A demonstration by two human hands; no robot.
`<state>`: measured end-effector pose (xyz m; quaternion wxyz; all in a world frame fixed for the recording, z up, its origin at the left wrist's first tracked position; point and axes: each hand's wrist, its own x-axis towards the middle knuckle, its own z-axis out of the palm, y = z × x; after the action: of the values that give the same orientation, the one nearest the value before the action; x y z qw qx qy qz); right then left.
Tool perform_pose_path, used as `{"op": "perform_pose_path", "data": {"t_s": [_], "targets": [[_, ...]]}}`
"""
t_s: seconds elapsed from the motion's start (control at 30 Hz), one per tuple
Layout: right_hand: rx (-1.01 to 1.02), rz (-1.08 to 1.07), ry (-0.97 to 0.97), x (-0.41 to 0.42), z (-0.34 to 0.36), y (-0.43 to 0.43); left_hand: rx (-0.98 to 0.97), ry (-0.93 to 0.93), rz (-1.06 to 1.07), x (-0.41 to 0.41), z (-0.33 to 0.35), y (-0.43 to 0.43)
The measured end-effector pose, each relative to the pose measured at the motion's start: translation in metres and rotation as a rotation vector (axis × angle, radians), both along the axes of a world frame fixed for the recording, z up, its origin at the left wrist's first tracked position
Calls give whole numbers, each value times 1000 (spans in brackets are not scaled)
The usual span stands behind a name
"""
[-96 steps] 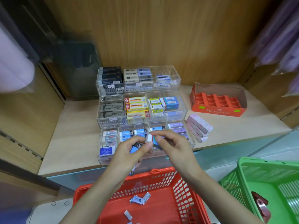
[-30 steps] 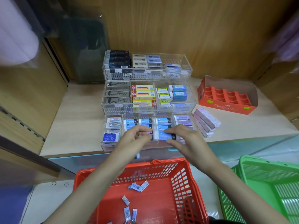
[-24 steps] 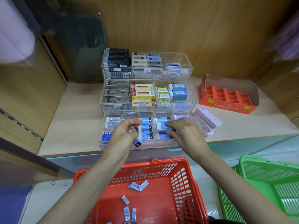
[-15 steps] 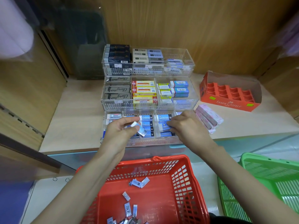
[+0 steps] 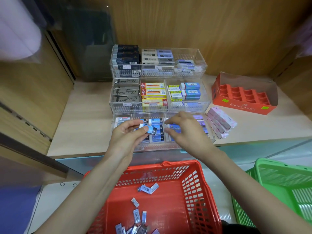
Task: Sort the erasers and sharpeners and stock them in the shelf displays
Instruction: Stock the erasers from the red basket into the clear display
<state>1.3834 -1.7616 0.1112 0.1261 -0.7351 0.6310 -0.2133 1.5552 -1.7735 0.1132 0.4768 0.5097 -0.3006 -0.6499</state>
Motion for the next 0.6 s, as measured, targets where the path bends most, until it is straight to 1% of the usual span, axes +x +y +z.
{"op": "perform_pose_path", "data": {"t_s": [0.03,0.07,0.1,0.2,0.23,0.27,0.37,0.43,0.5,0.53,0.57,0.6], "targets": [[27,30,-150,9,7,7,3,31,4,0,1,0],[46,59,-228,18,11,13,2,60,-1,0,2,1],[44,72,-257,24,11,17,3,84,-10,0,3,3],[-14,35,-288,29,2,22,17,121,-40,0,2,8],[-26,32,-267,27,-1,21,14,113,-54,0,0,10],[-37,28,-220,24,-5,20,-7,65,-66,1,-2,11],[-108,3,24,17,-15,14,-174,-268,-83,8,-6,12],[-164,-24,193,15,-21,6,-255,-379,-96,17,-5,11],[-201,-57,281,17,-24,-5,-310,-490,-130,27,-7,6],[-205,-71,317,20,-25,-11,-353,-587,-164,32,-10,5],[-199,-80,357,23,-25,-16,-431,-730,-222,36,-14,6],[-182,-84,402,26,-25,-21,-551,-916,-296,40,-18,8]]}}
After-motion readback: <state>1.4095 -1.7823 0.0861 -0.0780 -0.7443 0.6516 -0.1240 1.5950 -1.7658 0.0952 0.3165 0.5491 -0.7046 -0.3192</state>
